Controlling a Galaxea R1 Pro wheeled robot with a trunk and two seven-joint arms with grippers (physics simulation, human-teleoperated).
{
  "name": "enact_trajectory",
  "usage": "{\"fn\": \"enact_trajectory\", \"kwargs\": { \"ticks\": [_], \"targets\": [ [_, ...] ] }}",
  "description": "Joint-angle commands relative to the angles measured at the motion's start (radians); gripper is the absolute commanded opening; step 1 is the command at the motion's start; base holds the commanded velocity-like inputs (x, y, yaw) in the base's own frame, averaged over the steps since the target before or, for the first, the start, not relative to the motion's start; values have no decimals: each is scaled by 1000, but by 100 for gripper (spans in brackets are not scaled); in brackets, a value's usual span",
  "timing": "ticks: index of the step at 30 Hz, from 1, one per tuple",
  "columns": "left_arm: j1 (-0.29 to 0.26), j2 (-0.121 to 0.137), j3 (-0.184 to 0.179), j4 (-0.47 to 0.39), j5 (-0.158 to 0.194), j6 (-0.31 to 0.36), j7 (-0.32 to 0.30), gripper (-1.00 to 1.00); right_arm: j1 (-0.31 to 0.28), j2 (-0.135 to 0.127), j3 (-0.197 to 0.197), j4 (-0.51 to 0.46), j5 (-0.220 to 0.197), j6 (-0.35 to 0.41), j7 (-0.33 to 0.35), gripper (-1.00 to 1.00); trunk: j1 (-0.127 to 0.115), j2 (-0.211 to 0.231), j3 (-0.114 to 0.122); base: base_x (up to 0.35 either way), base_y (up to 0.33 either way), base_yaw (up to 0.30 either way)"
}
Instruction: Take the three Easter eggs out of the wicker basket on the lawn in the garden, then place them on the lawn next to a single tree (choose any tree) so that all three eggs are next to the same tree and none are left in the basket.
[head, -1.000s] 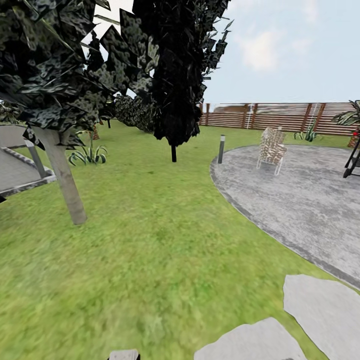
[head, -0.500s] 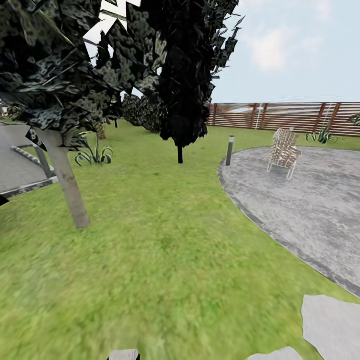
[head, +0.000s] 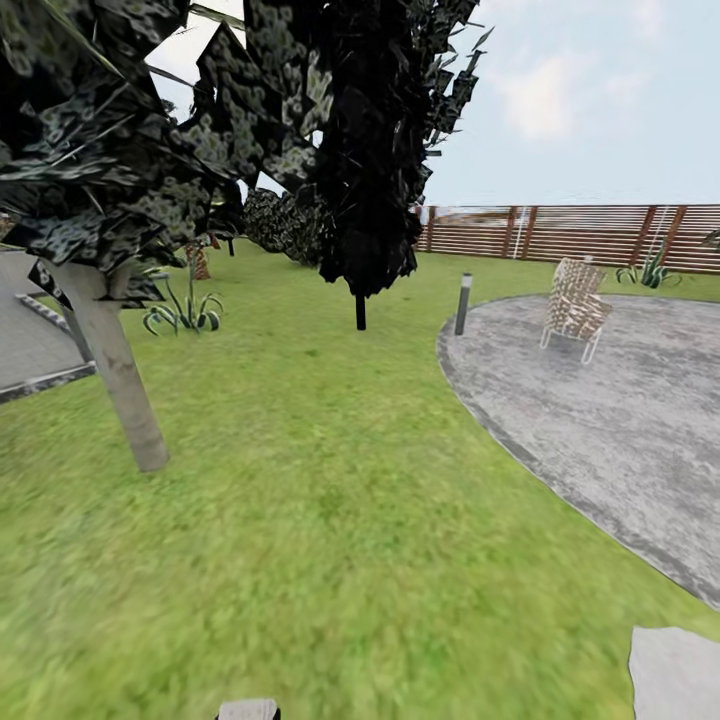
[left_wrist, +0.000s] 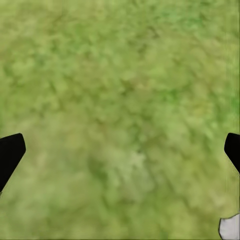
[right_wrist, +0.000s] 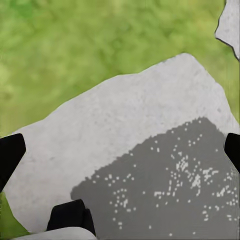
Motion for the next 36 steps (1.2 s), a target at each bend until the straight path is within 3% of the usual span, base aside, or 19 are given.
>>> {"fn": "enact_trajectory", "kwargs": {
  "ticks": [1, 36],
  "targets": [
    [-1, 0, 0, 1, 1, -3, 1, 100, -1, 0, -1, 1, 0, -3, 0, 100, 0, 0, -1, 327, 0, 0],
    [-1, 0, 0, 1, 1, -3, 1, 100, -1, 0, -1, 1, 0, -3, 0, 100, 0, 0, -1, 327, 0, 0]
  ]
}}
